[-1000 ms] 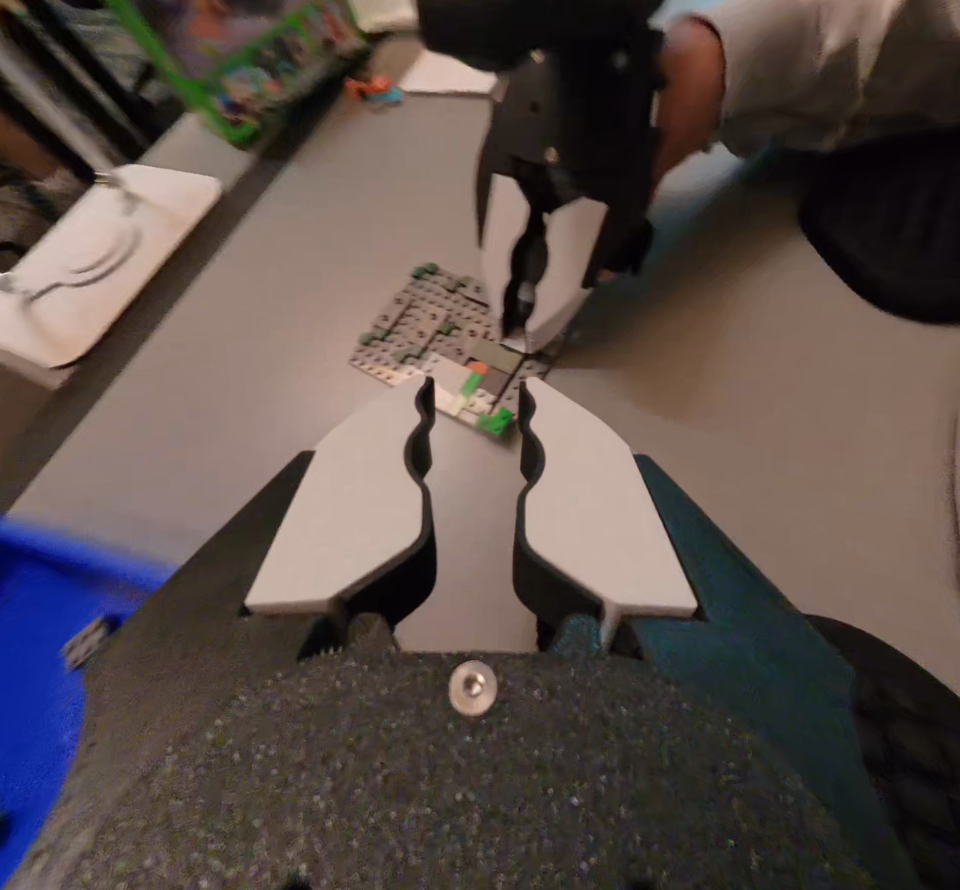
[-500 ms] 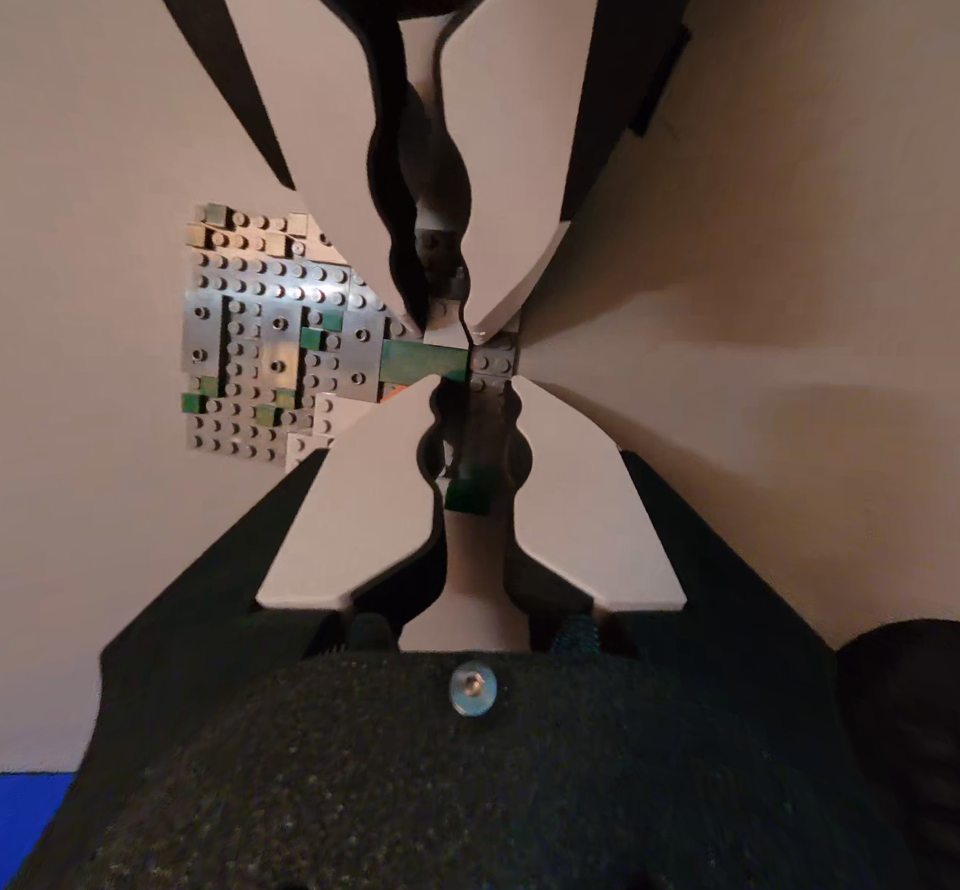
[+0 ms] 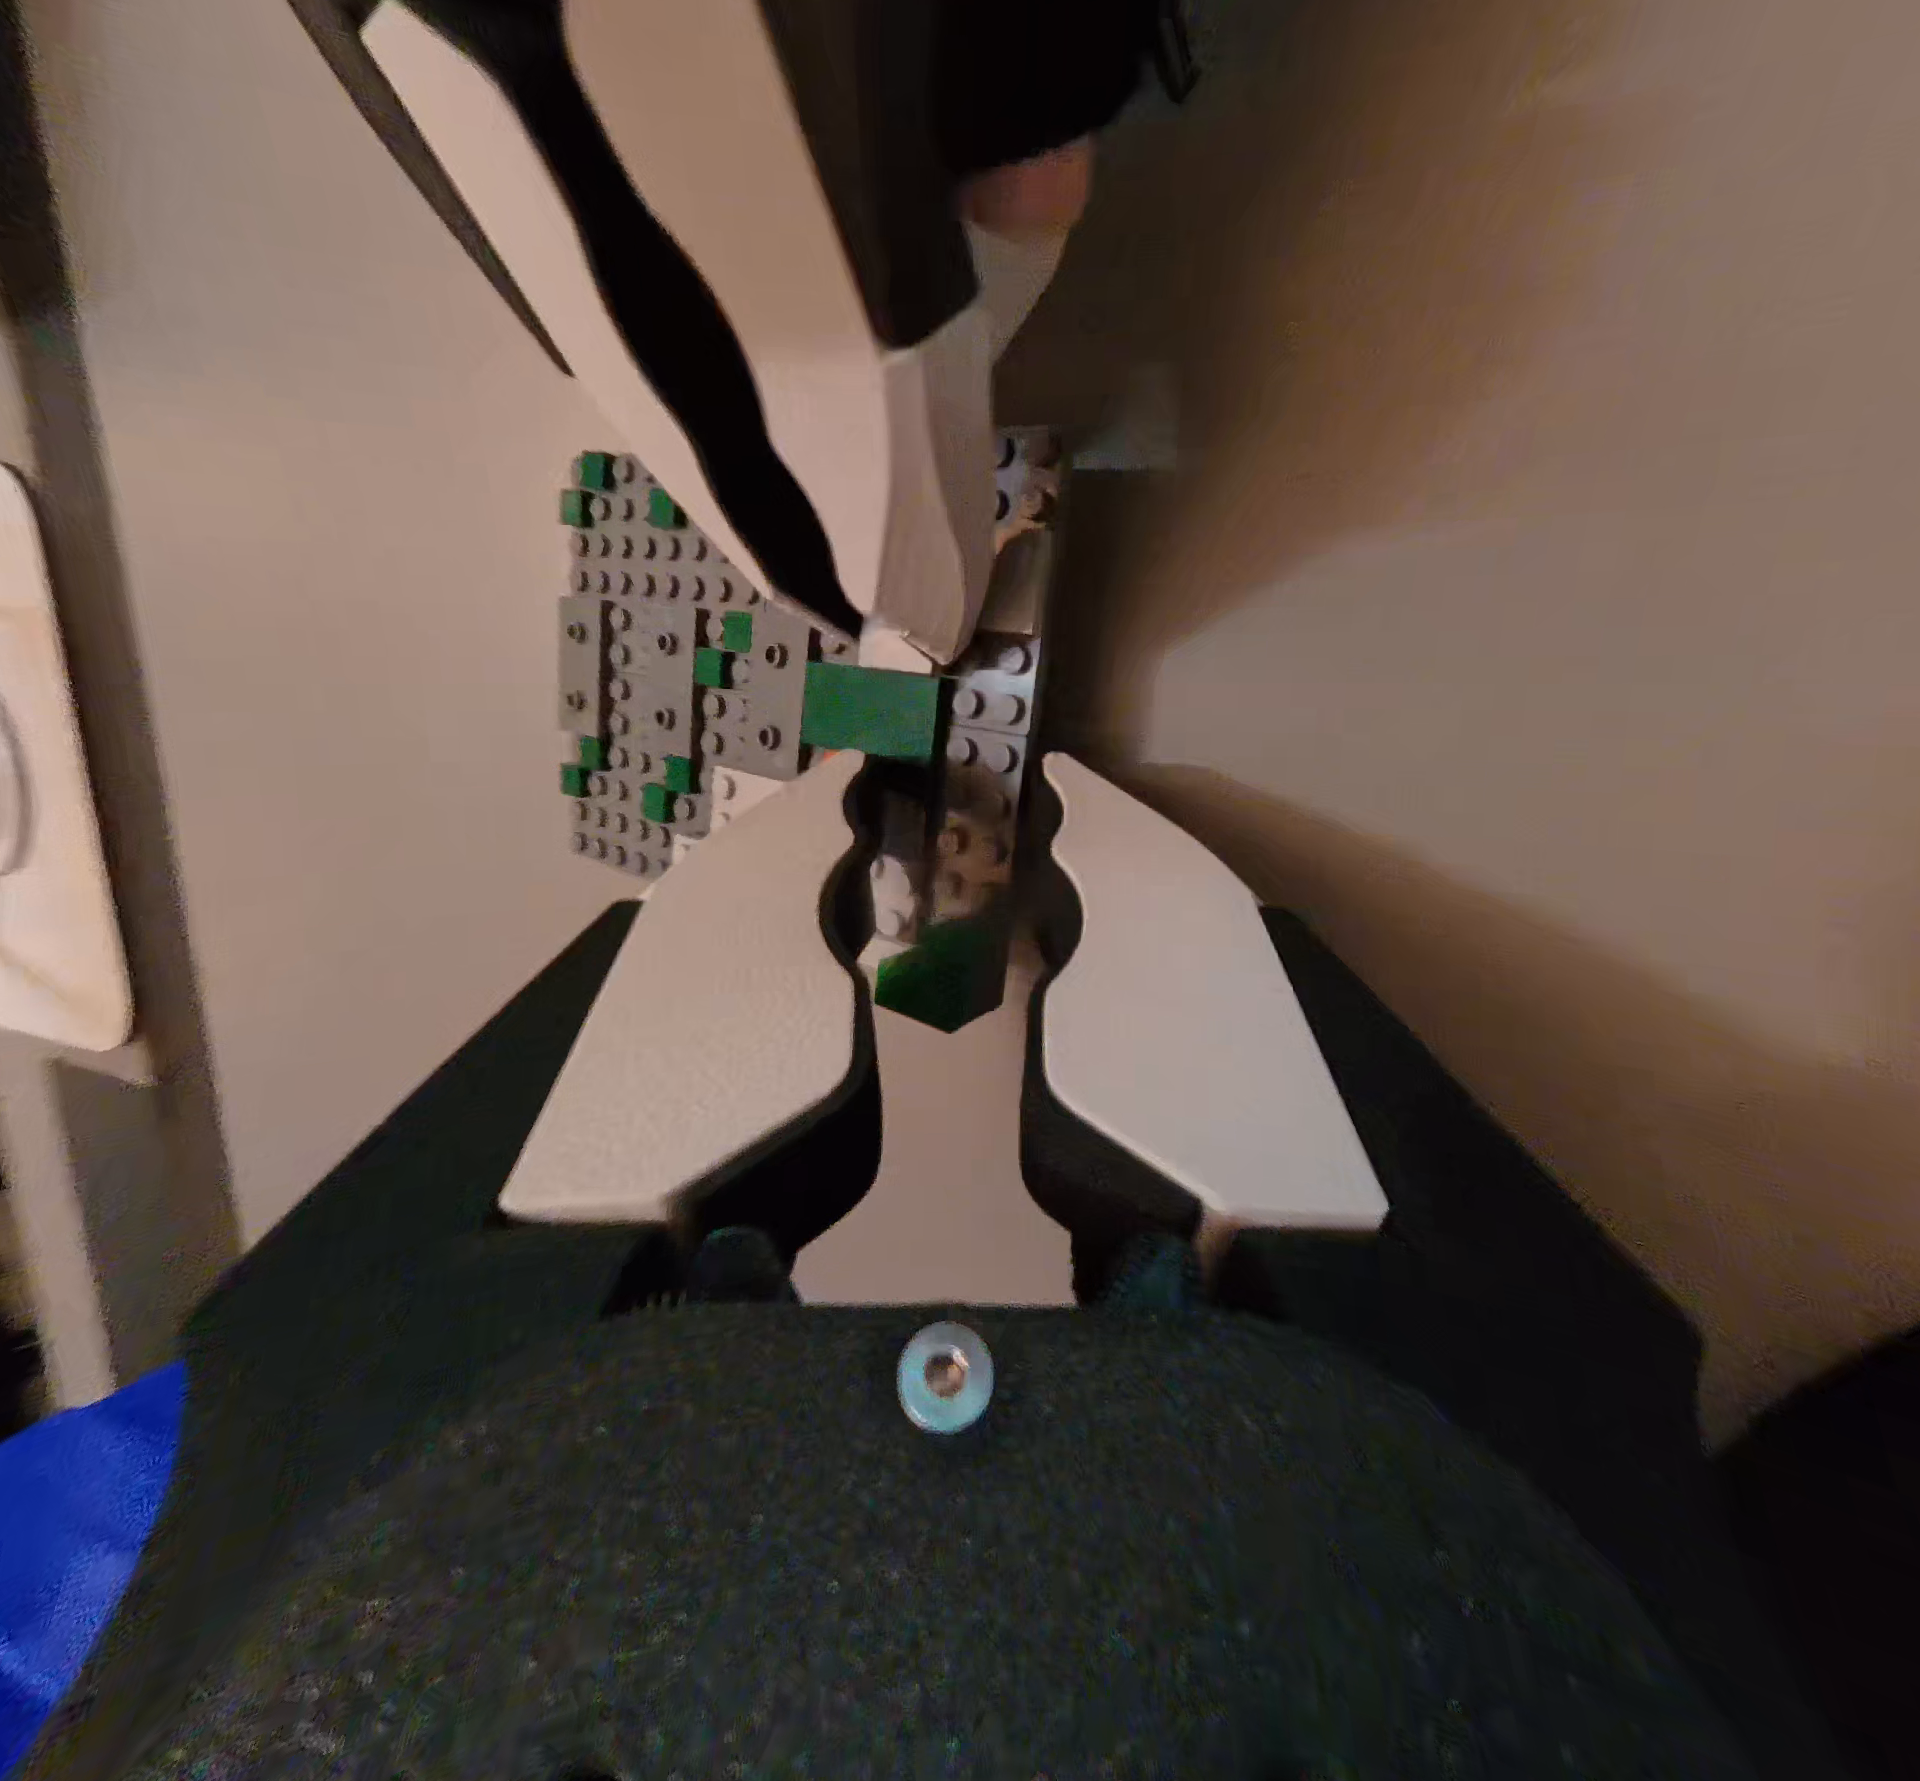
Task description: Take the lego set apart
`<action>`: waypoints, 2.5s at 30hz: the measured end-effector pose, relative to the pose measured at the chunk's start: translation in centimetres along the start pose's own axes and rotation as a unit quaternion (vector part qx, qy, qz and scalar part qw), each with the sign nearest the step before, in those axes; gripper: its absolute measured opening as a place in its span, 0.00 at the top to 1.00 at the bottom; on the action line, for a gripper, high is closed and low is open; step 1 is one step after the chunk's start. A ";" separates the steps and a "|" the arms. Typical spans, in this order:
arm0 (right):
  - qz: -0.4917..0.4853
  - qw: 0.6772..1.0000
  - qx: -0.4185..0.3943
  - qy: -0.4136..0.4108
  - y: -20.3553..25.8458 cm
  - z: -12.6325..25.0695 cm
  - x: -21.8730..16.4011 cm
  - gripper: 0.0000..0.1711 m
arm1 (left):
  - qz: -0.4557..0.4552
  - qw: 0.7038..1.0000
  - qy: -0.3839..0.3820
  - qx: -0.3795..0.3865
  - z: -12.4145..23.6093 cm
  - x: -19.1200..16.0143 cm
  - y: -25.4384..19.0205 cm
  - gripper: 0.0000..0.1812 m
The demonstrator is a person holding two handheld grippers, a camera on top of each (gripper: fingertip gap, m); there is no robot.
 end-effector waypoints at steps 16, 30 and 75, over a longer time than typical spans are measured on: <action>-0.070 0.992 0.037 -0.101 -0.7 1.6 0.8 0.91 | -0.070 0.990 -0.016 0.125 1.1 0.7 0.0 0.92; -0.099 0.980 0.011 -0.172 -1.2 1.7 0.8 0.92 | -0.063 0.988 -0.012 0.141 0.8 0.7 0.7 0.92; 0.259 0.915 -0.145 -0.273 7.1 6.1 2.1 0.84 | 0.374 0.787 -0.410 -0.269 6.3 3.1 0.3 0.95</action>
Point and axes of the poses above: each gripper's, where its closed fingertips meet, z back along the fingers, x out of its top, y = z × x across the jaws, the point moved 6 cm from there along z, back along the fingers, and after that the axes turned 7 degrees about z, right-handed, at the moved point
